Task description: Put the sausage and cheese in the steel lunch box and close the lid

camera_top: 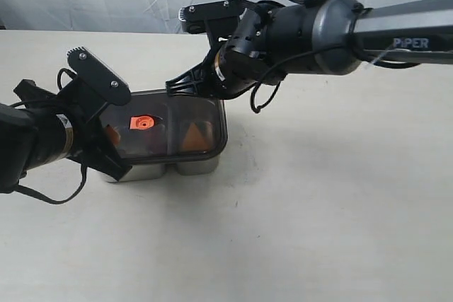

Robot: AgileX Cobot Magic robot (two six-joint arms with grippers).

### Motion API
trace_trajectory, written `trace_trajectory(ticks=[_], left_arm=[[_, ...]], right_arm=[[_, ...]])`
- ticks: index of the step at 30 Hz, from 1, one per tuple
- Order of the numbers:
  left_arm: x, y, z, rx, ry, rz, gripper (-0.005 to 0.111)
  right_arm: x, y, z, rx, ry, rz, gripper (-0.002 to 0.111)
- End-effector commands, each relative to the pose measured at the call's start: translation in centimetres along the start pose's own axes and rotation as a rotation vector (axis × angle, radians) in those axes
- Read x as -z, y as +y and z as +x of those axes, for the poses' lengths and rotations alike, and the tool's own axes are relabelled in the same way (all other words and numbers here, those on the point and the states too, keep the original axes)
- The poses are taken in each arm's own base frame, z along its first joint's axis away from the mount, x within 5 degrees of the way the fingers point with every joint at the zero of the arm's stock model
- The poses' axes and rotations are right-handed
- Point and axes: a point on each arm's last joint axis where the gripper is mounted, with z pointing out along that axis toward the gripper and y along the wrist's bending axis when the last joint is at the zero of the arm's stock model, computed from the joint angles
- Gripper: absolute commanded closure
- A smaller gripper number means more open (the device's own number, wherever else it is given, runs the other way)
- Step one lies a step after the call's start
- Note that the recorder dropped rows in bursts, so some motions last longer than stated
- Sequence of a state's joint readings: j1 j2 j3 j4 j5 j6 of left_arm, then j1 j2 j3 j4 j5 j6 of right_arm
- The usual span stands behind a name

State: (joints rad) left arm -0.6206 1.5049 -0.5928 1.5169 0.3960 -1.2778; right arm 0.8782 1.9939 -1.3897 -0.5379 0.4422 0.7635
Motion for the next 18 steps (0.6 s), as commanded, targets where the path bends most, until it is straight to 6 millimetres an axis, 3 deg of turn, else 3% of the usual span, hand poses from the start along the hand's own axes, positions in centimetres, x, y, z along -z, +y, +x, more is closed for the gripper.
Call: trace_trajectory(ticks=[1, 5, 9, 13, 18], left_arm=[[-0.8, -0.4, 0.6, -0.017, 0.036, 0.005, 0.058], [-2.4, -1.6, 1.6, -0.021, 0.114, 0.049, 0.058], [-3.7, -2.8, 2.6, -0.043, 0.166, 0.099, 0.058], [-3.9, -2.9, 2.7, -0.047, 0.175, 0.099, 0.058], [-3.3, -2.4, 2.0, -0.033, 0.139, 0.086, 0.058]], right_arm=[[-2.1, 0.2, -0.1, 0.010, 0.024, 0.004, 0.109], [-4.7, -0.3, 1.5, 0.020, 0.145, 0.048, 0.109], [-5.9, -0.4, 2.9, 0.012, 0.227, 0.039, 0.109], [-5.5, -0.5, 2.6, 0.028, 0.214, 0.040, 0.109], [-2.9, -0.6, 0.4, 0.037, 0.132, 0.031, 0.109]])
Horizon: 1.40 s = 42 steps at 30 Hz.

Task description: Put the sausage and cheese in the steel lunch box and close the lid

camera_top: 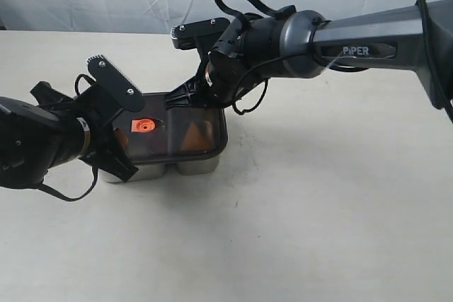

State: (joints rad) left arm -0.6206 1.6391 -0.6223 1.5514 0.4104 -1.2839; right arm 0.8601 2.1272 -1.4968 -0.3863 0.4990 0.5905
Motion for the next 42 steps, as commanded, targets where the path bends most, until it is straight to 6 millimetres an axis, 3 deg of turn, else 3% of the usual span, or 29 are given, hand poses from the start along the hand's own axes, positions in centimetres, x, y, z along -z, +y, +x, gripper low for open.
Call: trace_trajectory(ticks=[1, 11, 20, 24, 31, 37, 42], left_arm=[[-0.4, -1.1, 1.1, 0.035, 0.043, 0.079, 0.058], [4.0, 1.5, -0.7, 0.154, -0.121, 0.025, 0.058], [9.6, 4.1, -1.2, 0.350, -0.287, 0.022, 0.058], [12.3, 4.6, -0.1, 0.401, -0.318, 0.066, 0.058], [18.2, 5.7, 3.4, 0.557, -0.499, 0.125, 0.058], [21.5, 6.1, 7.0, 0.624, -0.562, 0.148, 0.058], [23.1, 5.7, 8.9, 0.684, -0.565, 0.229, 0.058]], right_arm=[[1.7, -0.9, -0.4, 0.004, 0.002, 0.031, 0.109], [9.6, -2.1, -2.9, -0.041, -0.102, 0.054, 0.109], [17.3, -1.5, -2.4, -0.030, -0.154, 0.170, 0.109], [20.7, -0.8, 0.1, -0.030, -0.189, 0.245, 0.109], [24.9, -1.3, 7.2, -0.080, -0.176, 0.225, 0.109], [24.8, -2.2, 12.5, -0.088, -0.067, 0.213, 0.109], [23.6, -2.2, 15.4, -0.156, 0.112, 0.194, 0.109]])
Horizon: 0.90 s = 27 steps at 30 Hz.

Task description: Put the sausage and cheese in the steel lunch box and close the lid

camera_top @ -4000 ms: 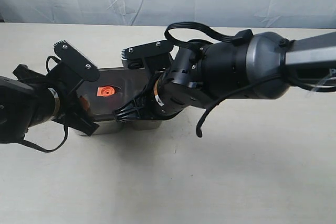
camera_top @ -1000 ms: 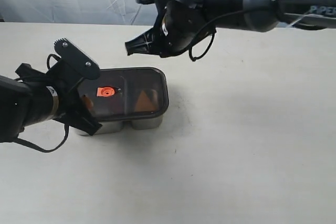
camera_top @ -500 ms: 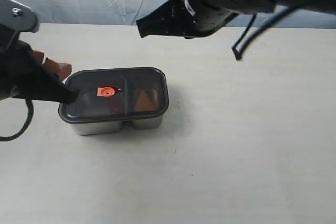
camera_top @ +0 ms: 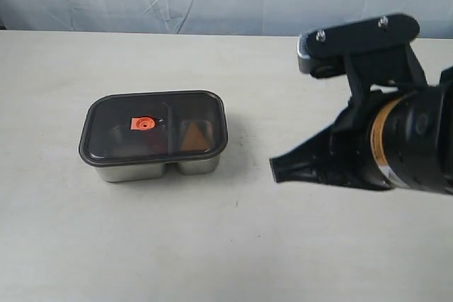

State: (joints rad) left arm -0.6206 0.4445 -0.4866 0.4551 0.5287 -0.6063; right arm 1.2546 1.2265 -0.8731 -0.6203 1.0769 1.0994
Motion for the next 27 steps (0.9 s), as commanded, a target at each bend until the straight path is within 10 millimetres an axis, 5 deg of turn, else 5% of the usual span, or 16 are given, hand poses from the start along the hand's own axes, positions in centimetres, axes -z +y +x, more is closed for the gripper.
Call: trace_trajectory(ticks=[1, 17, 22, 27], left_arm=[[1.8, 0.1, 0.8, 0.072, 0.009, 0.050, 0.058], [2.9, 0.9, 0.5, -0.041, -0.086, 0.003, 0.058], [3.4, 1.3, 4.3, 0.221, -0.360, 0.006, 0.058], [1.5, 2.1, 8.3, 0.484, -0.374, -0.071, 0.058]], right_arm=[[-0.6, 0.0, 2.1, -0.050, 0.142, -0.012, 0.109], [-0.3, 2.5, 1.0, -0.096, 0.030, -0.293, 0.109], [0.3, 3.9, 0.0, -0.112, -0.067, -0.466, 0.109], [0.4, 4.1, -0.1, -0.115, -0.079, -0.491, 0.109]])
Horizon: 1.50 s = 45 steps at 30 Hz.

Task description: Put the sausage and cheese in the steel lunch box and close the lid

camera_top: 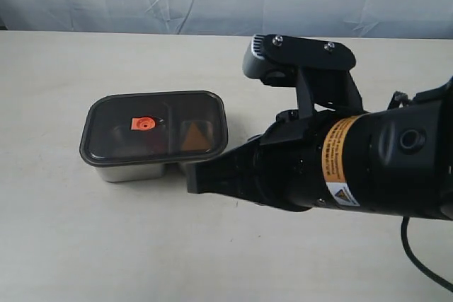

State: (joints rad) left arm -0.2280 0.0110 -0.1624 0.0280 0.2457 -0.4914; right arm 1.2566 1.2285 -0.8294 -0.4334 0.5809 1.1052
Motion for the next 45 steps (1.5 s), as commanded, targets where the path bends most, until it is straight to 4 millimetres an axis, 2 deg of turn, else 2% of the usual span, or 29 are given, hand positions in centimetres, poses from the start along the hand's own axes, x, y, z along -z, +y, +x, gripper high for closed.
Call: trace_trajectory(ticks=[1, 3, 6, 13, 15, 17, 19, 21, 25, 28, 29, 31, 32, 34, 38, 41, 45], left_arm=[[-0.5, 1.3, 2.5, 0.145, 0.039, -0.068, 0.058], [-0.6, 1.7, 3.4, 0.174, 0.076, -0.085, 0.058], [-0.6, 1.8, 3.4, 0.130, 0.069, -0.088, 0.058], [-0.7, 1.8, 3.6, 0.168, 0.074, -0.083, 0.058], [-0.7, 1.8, 3.5, 0.066, 0.073, -0.082, 0.058], [-0.7, 1.8, 3.4, -0.120, 0.063, -0.074, 0.058], [-0.7, 1.8, 3.4, -0.308, 0.071, -0.075, 0.058], [-0.7, 1.9, 3.4, -0.404, 0.083, -0.087, 0.058], [-0.6, 2.3, 3.7, -0.407, 0.117, -0.146, 0.058], [-0.5, 2.7, 4.0, -0.403, 0.147, -0.200, 0.058], [-0.4, 3.0, 4.1, -0.415, 0.170, -0.244, 0.058], [-0.4, 3.4, 4.2, -0.445, 0.172, -0.295, 0.058], [-0.4, 3.5, 4.2, -0.459, 0.174, -0.310, 0.058], [-0.5, 4.1, 4.7, -0.507, 0.163, -0.335, 0.058], [-0.6, 3.8, 3.9, -0.532, 0.079, -0.324, 0.058], [-0.6, 3.8, 4.0, -0.518, 0.085, -0.326, 0.058], [-0.6, 3.8, 4.0, -0.445, 0.075, -0.328, 0.058]], right_arm=[[0.2, 0.1, -0.1, 0.003, -0.012, -0.014, 0.109], [0.2, 0.1, -0.1, 0.003, -0.012, -0.014, 0.109], [0.2, 0.1, -0.1, 0.003, -0.013, -0.016, 0.109], [0.2, 0.1, -0.1, 0.003, -0.013, -0.016, 0.109], [0.2, 0.1, -0.1, 0.003, -0.013, -0.016, 0.109], [0.8, -0.1, -0.2, 0.004, -0.027, -0.018, 0.109], [2.1, -0.4, -0.4, -0.009, -0.049, -0.032, 0.109], [3.7, -0.8, -0.5, -0.020, -0.091, -0.074, 0.109], [6.9, -3.0, -0.1, 0.064, -0.256, -0.124, 0.109], [7.8, -5.8, 0.8, 0.027, -0.357, -0.146, 0.109], [8.5, -7.8, 1.7, -0.034, -0.437, -0.154, 0.109], [9.2, -10.6, 3.3, -0.162, -0.547, -0.142, 0.109], [9.5, -11.4, 4.0, -0.187, -0.592, -0.134, 0.109], [9.9, -13.9, 6.7, -0.215, -0.734, -0.056, 0.109], [9.0, -16.6, 10.6, -0.291, -0.873, 0.089, 0.109], [8.1, -17.6, 12.3, -0.322, -0.941, 0.152, 0.109], [7.6, -18.7, 13.2, -0.455, -0.953, 0.265, 0.109]])
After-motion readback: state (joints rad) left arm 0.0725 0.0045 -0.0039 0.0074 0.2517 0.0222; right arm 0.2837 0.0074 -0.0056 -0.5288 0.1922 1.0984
